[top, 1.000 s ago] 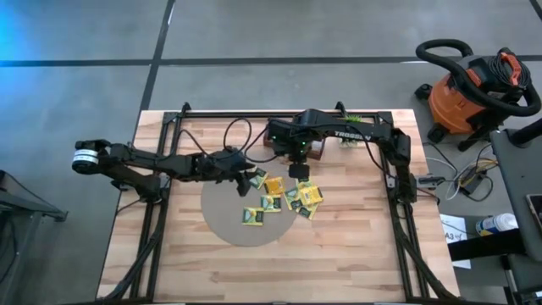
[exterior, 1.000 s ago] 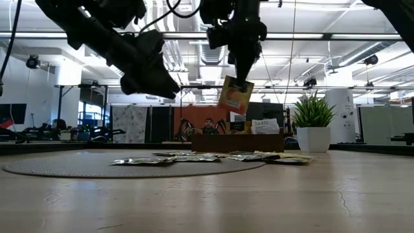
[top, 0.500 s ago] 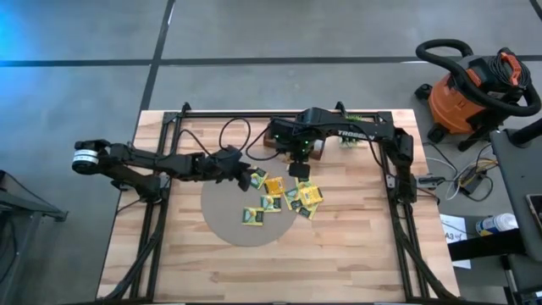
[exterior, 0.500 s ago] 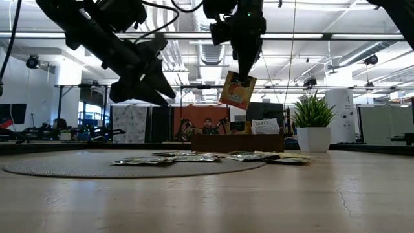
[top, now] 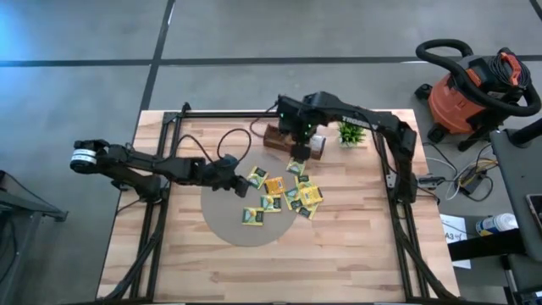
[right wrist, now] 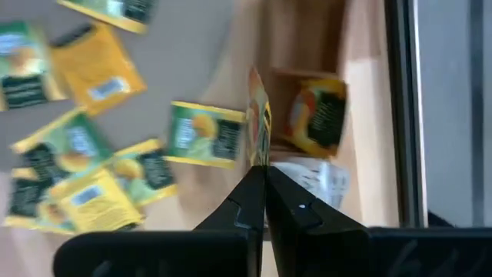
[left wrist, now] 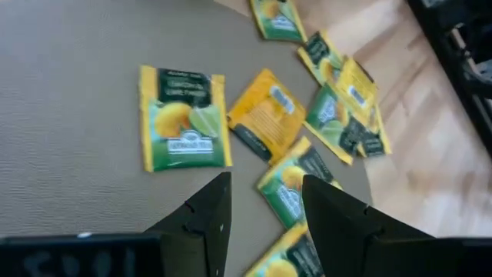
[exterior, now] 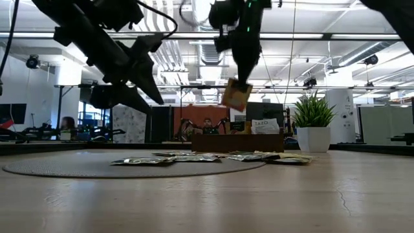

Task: Pick & Place Tea
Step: Put the red tea sachet into the middle compartment of the wooden organizer

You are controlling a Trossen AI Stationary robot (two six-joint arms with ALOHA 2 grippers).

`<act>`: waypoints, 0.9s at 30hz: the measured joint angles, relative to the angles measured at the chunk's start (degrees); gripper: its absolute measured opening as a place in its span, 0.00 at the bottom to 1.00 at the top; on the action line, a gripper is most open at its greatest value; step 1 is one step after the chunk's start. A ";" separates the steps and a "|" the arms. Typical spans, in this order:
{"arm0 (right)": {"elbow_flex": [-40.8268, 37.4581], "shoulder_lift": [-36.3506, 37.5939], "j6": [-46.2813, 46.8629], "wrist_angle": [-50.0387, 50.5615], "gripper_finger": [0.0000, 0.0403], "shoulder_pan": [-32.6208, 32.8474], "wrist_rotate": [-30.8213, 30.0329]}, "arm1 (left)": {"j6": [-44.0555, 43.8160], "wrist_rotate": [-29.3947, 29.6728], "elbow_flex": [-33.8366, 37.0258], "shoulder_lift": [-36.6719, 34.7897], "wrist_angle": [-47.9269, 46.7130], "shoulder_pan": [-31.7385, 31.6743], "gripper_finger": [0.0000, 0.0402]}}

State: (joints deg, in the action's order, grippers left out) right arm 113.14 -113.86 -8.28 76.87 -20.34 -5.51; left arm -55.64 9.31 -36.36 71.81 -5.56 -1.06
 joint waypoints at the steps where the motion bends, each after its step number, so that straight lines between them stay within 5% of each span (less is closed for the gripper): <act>1: 0.00 -0.76 -0.42 -0.09 0.02 -1.24 0.53 | 0.07 0.05 0.00 0.00 -0.25 -0.53 0.38; 13: -0.02 -7.37 -4.24 -0.73 0.02 -8.58 4.25 | 13.23 -12.49 0.02 0.00 -1.12 -16.55 0.38; 27: 0.00 -9.58 -4.10 -1.21 0.02 -8.44 5.57 | 20.34 -13.35 0.04 0.00 -1.12 -24.30 0.38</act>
State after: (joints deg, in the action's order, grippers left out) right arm 113.14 -123.44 -12.38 75.66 -28.78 0.06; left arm -35.30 -4.03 -36.32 71.81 -6.68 -25.36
